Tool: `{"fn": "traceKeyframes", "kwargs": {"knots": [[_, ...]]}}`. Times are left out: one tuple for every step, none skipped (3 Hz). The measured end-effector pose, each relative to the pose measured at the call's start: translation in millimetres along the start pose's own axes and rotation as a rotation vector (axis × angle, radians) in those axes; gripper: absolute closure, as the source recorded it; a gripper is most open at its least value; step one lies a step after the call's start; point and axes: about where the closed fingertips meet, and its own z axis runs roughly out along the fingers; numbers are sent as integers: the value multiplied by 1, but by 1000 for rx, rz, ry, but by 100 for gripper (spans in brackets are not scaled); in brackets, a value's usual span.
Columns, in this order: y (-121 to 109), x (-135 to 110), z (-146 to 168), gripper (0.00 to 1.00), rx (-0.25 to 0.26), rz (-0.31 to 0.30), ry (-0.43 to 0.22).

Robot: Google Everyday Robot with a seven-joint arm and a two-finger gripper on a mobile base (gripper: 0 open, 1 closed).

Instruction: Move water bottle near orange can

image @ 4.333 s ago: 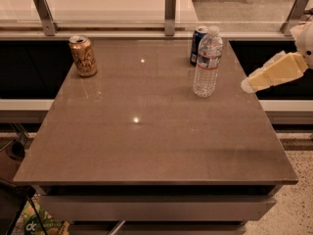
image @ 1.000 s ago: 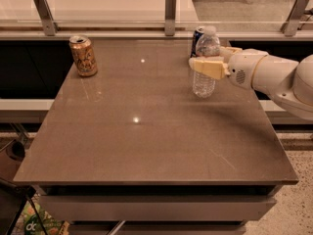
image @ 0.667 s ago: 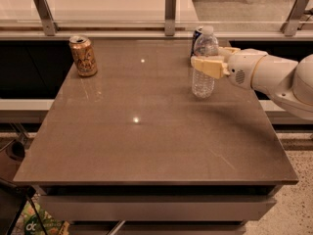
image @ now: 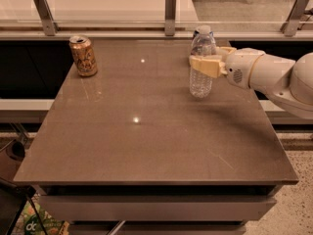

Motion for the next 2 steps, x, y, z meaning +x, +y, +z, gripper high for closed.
{"fn": "traceKeyframes", "kwargs": {"knots": [[0, 0, 0, 100, 0, 0, 0], [8, -19, 10, 100, -25, -4, -29]]}}
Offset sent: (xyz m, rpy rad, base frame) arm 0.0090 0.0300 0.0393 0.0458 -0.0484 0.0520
